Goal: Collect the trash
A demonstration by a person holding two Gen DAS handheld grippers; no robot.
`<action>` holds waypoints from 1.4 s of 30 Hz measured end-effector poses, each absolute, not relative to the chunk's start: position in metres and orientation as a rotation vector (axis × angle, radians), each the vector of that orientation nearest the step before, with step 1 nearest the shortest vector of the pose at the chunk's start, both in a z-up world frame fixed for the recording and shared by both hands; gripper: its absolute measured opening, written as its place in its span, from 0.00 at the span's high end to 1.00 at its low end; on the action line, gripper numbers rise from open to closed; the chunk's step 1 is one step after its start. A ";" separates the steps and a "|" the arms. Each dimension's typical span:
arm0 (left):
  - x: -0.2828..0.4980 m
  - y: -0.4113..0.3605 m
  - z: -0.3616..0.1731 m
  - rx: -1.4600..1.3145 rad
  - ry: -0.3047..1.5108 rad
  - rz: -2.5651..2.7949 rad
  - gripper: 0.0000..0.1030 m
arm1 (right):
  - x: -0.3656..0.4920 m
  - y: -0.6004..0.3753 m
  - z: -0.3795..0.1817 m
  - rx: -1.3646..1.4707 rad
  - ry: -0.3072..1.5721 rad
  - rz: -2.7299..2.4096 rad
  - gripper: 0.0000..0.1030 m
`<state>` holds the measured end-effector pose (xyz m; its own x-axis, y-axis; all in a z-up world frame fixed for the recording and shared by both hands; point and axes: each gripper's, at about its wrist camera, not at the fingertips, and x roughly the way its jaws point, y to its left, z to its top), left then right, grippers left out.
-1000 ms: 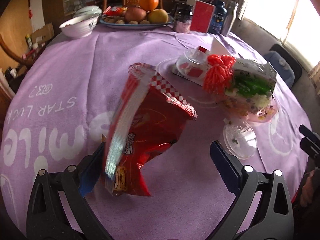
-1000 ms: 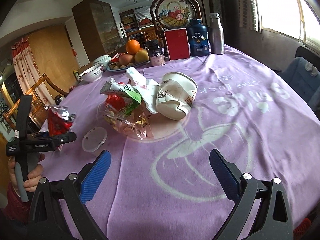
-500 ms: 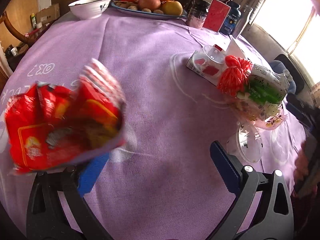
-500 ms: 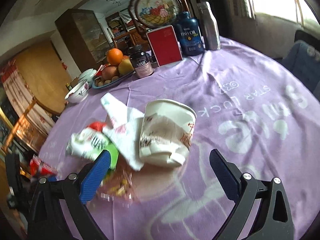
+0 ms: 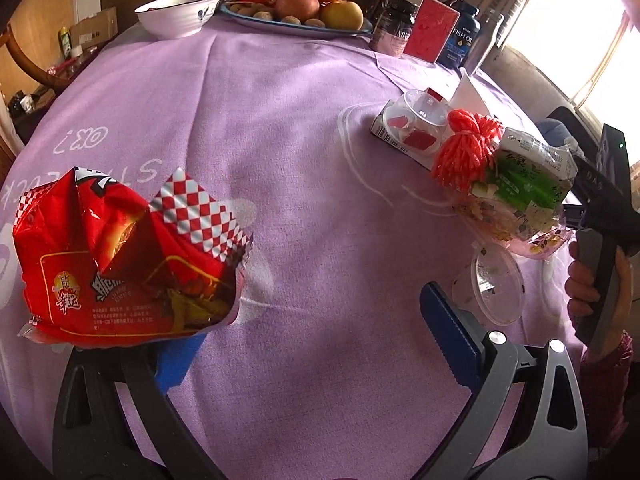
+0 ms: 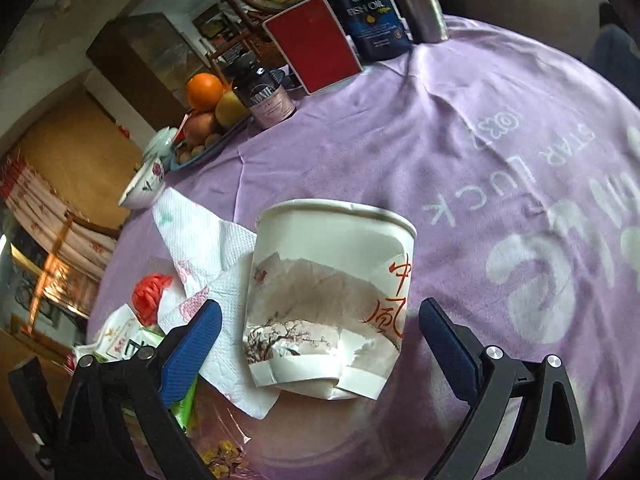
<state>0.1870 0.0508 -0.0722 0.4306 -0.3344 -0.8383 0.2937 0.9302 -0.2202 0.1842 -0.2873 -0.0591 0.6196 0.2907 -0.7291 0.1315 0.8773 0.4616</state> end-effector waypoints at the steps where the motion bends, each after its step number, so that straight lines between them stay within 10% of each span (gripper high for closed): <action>1: 0.187 0.051 -0.072 -0.049 1.055 -0.398 0.07 | 0.184 -0.287 -0.059 0.504 0.904 0.098 0.28; 21: 0.183 0.107 -0.028 -0.267 0.799 -0.283 0.07 | 0.159 -0.328 -0.039 0.578 0.767 -0.022 0.08; 42: 0.222 0.070 -0.033 -0.305 0.989 -0.290 0.07 | 0.150 -0.327 -0.025 0.499 0.703 -0.088 0.08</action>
<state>0.2224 0.0697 -0.0329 0.5181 -0.3741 -0.7692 0.1002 0.9196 -0.3798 0.1505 -0.3270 -0.0254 0.7641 0.0878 -0.6391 0.2421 0.8793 0.4102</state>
